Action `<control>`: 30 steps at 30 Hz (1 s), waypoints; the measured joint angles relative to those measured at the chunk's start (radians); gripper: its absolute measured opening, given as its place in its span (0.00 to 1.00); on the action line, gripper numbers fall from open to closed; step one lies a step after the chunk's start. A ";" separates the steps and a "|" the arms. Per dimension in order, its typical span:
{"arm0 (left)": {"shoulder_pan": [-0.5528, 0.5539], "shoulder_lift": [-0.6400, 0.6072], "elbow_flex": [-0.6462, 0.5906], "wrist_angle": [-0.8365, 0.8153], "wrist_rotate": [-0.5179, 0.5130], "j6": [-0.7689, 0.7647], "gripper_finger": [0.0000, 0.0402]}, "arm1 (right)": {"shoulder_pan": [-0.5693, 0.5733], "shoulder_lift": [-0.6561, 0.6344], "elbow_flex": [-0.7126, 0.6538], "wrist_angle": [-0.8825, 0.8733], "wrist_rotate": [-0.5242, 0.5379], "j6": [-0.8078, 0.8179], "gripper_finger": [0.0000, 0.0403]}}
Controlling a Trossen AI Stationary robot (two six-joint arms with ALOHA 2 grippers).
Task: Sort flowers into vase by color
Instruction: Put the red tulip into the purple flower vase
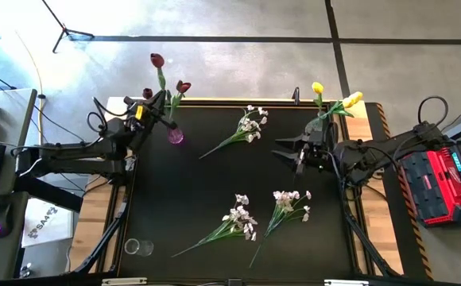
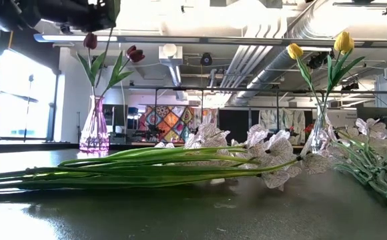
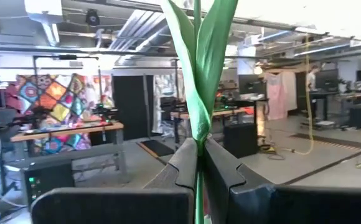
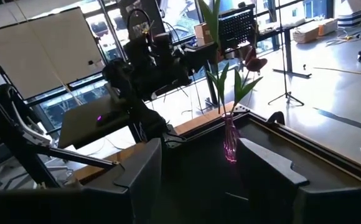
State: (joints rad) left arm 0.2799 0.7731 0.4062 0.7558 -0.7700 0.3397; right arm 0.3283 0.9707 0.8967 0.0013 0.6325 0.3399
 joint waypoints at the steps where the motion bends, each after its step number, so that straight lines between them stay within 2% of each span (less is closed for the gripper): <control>1: 0.008 0.000 -0.006 -0.001 0.000 0.005 0.00 | -0.001 0.000 0.000 -0.003 -0.001 0.003 0.48; 6: 0.062 0.002 -0.043 0.014 0.026 0.006 0.00 | -0.002 0.000 0.000 -0.014 -0.001 0.015 0.48; 11: 0.110 0.002 -0.099 0.111 0.059 -0.020 0.00 | -0.002 0.000 0.000 -0.021 -0.001 0.046 0.48; 21: 0.128 0.002 -0.119 0.299 0.157 0.006 0.00 | -0.002 0.000 0.000 -0.027 -0.006 0.076 0.48; 30: 0.128 0.040 -0.119 0.253 0.176 0.003 0.00 | -0.002 0.000 0.000 -0.033 -0.003 0.097 0.48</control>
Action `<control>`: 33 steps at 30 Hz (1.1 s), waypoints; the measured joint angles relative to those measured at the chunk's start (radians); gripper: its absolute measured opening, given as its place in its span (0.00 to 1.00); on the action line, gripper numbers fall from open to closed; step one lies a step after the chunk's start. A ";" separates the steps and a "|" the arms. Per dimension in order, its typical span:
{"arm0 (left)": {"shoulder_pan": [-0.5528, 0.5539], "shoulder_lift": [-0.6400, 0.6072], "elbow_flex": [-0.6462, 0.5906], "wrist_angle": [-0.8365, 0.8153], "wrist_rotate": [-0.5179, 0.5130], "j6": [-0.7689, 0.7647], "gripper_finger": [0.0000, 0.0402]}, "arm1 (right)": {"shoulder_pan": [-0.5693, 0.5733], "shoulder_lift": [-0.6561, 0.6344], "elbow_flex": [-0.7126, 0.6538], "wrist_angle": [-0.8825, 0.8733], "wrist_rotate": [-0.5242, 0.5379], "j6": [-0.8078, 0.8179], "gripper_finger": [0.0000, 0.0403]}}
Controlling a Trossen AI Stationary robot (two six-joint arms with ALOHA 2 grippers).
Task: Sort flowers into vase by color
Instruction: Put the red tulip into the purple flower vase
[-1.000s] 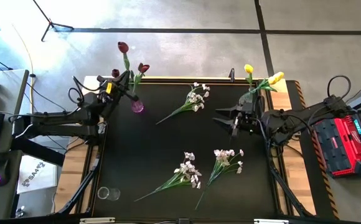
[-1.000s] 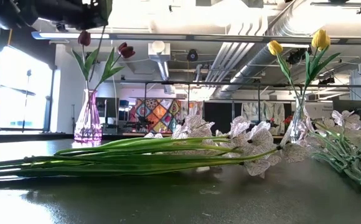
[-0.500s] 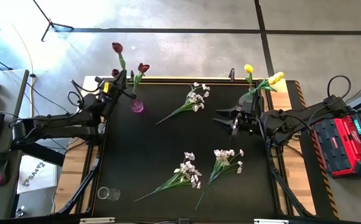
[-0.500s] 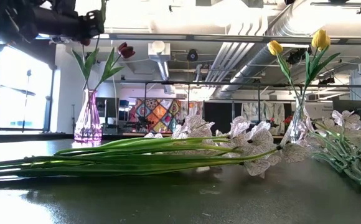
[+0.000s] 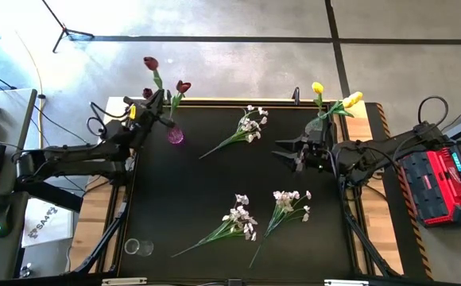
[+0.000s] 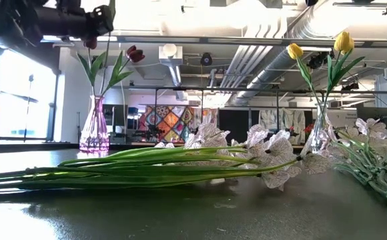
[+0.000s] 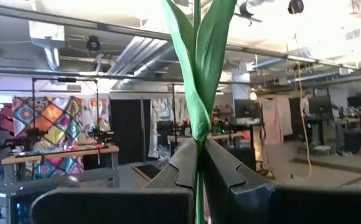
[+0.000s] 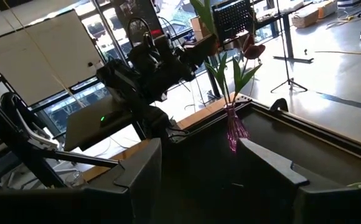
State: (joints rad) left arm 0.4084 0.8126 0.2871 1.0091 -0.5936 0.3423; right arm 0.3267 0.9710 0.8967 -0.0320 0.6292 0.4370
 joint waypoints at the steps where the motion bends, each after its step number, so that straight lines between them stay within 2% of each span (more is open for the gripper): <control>1: 0.000 0.011 0.000 -0.001 0.002 -0.001 0.00 | 0.000 0.000 0.000 -0.002 0.001 0.001 0.48; 7: 0.000 0.080 -0.005 -0.010 -0.012 -0.028 0.00 | 0.000 0.000 0.000 -0.034 0.003 0.015 0.48; 13: -0.006 0.078 -0.051 -0.021 -0.104 -0.105 0.00 | 0.000 0.000 0.000 -0.061 0.003 0.035 0.48; 21: -0.085 0.056 -0.055 -0.118 -0.218 -0.155 0.02 | 0.001 0.000 0.000 -0.080 0.007 0.038 0.48; 29: -0.201 0.039 -0.055 -0.276 -0.372 -0.309 0.17 | 0.000 0.000 0.000 -0.083 -0.004 0.064 0.48; 33: -0.258 0.027 -0.055 -0.284 -0.507 -0.341 0.27 | 0.000 0.000 0.000 -0.084 -0.012 0.080 0.48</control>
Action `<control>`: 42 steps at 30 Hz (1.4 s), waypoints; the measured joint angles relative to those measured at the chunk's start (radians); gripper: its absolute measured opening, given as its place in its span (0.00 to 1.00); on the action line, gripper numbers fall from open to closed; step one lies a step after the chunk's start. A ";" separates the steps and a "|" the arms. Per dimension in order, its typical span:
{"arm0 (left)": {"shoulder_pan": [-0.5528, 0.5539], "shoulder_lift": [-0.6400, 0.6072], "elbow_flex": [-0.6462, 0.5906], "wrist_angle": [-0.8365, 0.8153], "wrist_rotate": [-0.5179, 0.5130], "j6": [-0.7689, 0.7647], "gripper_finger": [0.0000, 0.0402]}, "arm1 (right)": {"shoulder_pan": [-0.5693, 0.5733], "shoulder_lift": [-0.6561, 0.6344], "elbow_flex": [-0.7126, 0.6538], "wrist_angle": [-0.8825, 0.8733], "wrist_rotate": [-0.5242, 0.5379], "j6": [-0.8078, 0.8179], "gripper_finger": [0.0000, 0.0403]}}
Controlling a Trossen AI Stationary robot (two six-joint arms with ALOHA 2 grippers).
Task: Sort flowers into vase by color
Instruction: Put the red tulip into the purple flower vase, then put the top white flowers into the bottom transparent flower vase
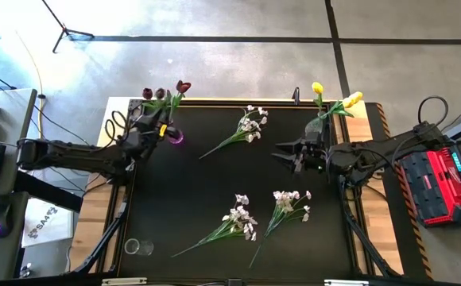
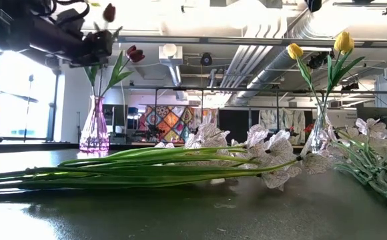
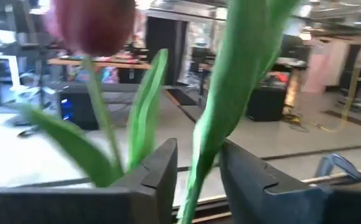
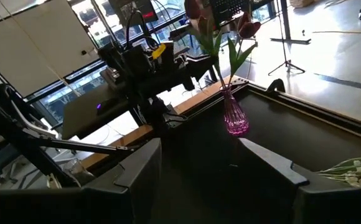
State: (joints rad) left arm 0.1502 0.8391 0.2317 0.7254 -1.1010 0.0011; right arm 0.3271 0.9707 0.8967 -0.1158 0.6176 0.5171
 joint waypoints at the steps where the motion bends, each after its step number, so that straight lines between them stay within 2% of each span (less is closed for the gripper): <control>1: -0.014 -0.008 0.000 -0.002 -0.031 -0.002 0.29 | 0.000 0.000 0.000 0.000 -0.006 0.001 0.48; 5: -0.068 -0.049 0.000 -0.002 -0.132 -0.017 0.34 | 0.003 0.000 0.000 -0.024 -0.027 0.042 0.48; 7: -0.092 -0.069 0.000 -0.003 -0.158 -0.017 0.36 | 0.003 0.000 0.000 -0.076 -0.026 0.113 0.48; 11: -0.151 -0.103 0.000 -0.003 -0.161 -0.018 0.38 | -0.001 0.000 0.000 -0.249 -0.054 0.309 0.48; 15: -0.239 -0.119 0.000 -0.005 -0.161 -0.026 0.38 | 0.001 0.000 0.000 -0.447 -0.137 0.516 0.48; 19: -0.352 -0.123 0.001 -0.005 -0.186 0.001 0.38 | 0.024 0.000 0.000 -0.596 -0.200 0.629 0.48; 24: -0.496 -0.122 0.052 -0.007 -0.296 0.119 0.38 | 0.065 0.000 0.000 -0.687 -0.235 0.658 0.48; 28: -0.599 -0.123 0.129 -0.005 -0.462 0.308 0.38 | 0.068 0.000 0.000 -0.757 -0.289 0.656 0.48; 31: -0.663 -0.134 0.171 0.010 -0.469 0.389 0.38 | 0.066 0.000 0.000 -0.774 -0.295 0.653 0.48; 38: -0.740 -0.138 0.220 0.011 -0.471 0.395 0.38 | 0.052 0.004 0.000 -0.774 -0.290 0.652 0.48; 42: -0.797 -0.109 0.255 0.012 -0.469 0.397 0.38 | 0.053 0.023 -0.013 -0.787 -0.357 0.644 0.48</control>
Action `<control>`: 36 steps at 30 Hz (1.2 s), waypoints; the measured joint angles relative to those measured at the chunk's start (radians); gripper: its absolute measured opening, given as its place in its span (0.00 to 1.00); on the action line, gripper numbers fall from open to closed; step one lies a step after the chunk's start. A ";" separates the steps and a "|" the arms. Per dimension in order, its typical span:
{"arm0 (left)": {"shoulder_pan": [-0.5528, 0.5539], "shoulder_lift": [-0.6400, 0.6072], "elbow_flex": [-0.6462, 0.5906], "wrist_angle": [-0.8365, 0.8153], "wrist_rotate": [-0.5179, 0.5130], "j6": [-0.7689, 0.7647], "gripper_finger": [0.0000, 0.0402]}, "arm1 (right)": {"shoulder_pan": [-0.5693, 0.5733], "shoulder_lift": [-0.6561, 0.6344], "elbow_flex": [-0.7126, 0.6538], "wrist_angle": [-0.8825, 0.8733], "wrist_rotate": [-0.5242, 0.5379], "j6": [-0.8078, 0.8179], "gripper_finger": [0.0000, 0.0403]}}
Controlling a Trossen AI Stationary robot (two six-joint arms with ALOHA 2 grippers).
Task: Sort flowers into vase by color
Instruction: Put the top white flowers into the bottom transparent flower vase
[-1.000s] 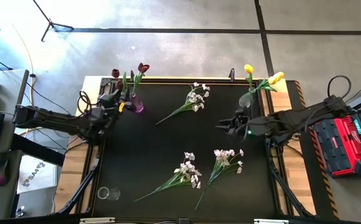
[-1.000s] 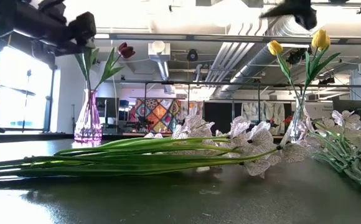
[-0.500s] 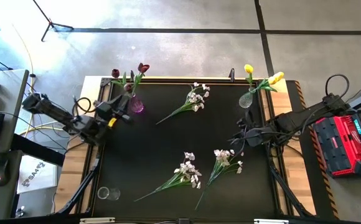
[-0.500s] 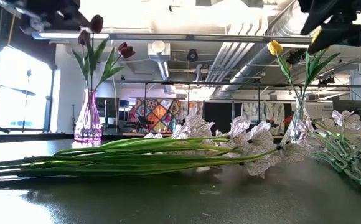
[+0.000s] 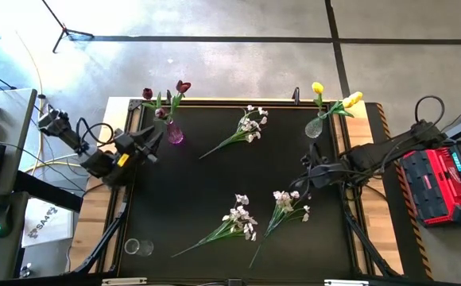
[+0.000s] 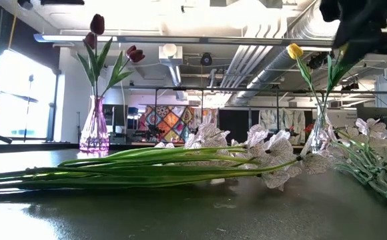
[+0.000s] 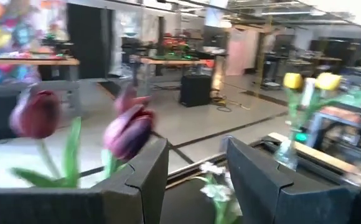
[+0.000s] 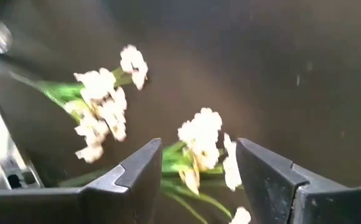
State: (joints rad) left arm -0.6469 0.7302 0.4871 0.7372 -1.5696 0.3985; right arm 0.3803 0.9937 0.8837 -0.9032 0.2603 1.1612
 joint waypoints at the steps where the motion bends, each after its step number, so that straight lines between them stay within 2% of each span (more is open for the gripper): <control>1: -0.019 0.011 0.014 0.000 0.017 0.007 0.38 | 0.000 0.007 -0.010 -0.001 -0.022 -0.002 0.48; 7: -0.080 0.097 0.089 -0.011 0.245 -0.037 0.38 | 0.000 0.050 -0.070 0.034 -0.080 0.007 0.48; 10: -0.062 0.183 0.124 -0.072 0.289 -0.137 0.38 | 0.000 0.060 -0.091 0.101 -0.077 0.002 0.48; 12: -0.027 0.259 0.143 -0.132 0.333 -0.257 0.38 | 0.000 0.061 -0.106 0.159 -0.076 -0.010 0.48; 19: 0.157 0.565 0.263 -0.320 0.550 -0.656 0.38 | 0.000 0.061 -0.121 0.222 -0.096 -0.007 0.48; 25: 0.358 0.711 0.432 -0.708 0.847 -0.972 0.38 | 0.000 0.061 -0.121 0.220 -0.179 -0.005 0.48; 29: 0.483 0.776 0.497 -0.876 1.021 -1.032 0.38 | 0.015 0.061 -0.121 0.216 -0.175 0.016 0.48; 34: 0.653 0.861 0.505 -0.862 1.350 -1.016 0.38 | 0.063 0.061 -0.121 0.194 -0.137 0.071 0.48; 36: 0.706 0.894 0.505 -0.861 1.419 -1.016 0.38 | 0.084 0.061 -0.121 0.177 -0.119 0.098 0.48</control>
State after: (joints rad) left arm 0.0590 1.6244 0.9923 -0.1236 -0.1506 -0.6172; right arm 0.4647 1.0546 0.7628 -0.7262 0.1412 1.2593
